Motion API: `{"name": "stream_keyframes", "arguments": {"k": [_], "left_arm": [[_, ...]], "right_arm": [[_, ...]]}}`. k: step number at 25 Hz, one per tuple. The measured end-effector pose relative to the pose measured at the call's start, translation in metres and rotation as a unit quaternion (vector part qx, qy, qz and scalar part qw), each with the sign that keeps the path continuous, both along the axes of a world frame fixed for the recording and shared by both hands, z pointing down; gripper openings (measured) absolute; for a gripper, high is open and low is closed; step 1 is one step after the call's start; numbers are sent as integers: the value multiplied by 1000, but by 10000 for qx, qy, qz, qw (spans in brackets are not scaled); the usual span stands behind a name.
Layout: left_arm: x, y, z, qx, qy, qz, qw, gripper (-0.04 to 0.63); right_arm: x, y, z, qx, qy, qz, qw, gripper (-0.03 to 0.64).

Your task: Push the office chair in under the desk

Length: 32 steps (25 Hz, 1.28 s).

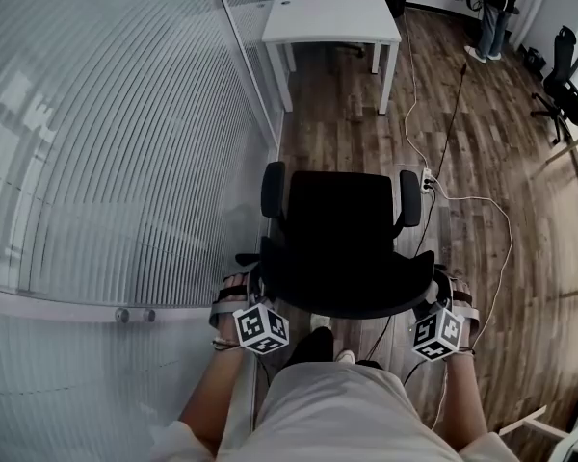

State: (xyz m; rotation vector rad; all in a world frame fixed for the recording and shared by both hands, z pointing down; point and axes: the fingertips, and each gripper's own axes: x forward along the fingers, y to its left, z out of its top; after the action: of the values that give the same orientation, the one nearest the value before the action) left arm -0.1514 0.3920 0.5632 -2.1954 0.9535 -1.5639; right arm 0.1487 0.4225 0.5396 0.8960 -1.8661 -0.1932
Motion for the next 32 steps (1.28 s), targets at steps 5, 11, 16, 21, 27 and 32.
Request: {"name": "stream_keyframes", "arguments": {"k": [5,11,16,21,27,32], "left_arm": [[0,-11,6,78,-338,307,9989,234],[0,-30,8,-14,-372,353,9987,227],[1,-54,8,26,-366,398,9985,225],[-2,-74,10,4,-387,336,9987,225],[0,-98,4,10,-363,368,9987,225],[0,-123,4,27,-312,416,9986,225]], "right_arm": [[-4,-9,9,-113,161,-75,9998,227],[-5,-27,12,-140,219,-159,9995,216],[-5,-49,11,-200,260,-182,9993,212],[-8,-67,13,-240,275,-128,9993,210],[-6,-92,8,-269,277,-37,9992,212],[-7,-117,8,-261,296,57,9992,213]]}}
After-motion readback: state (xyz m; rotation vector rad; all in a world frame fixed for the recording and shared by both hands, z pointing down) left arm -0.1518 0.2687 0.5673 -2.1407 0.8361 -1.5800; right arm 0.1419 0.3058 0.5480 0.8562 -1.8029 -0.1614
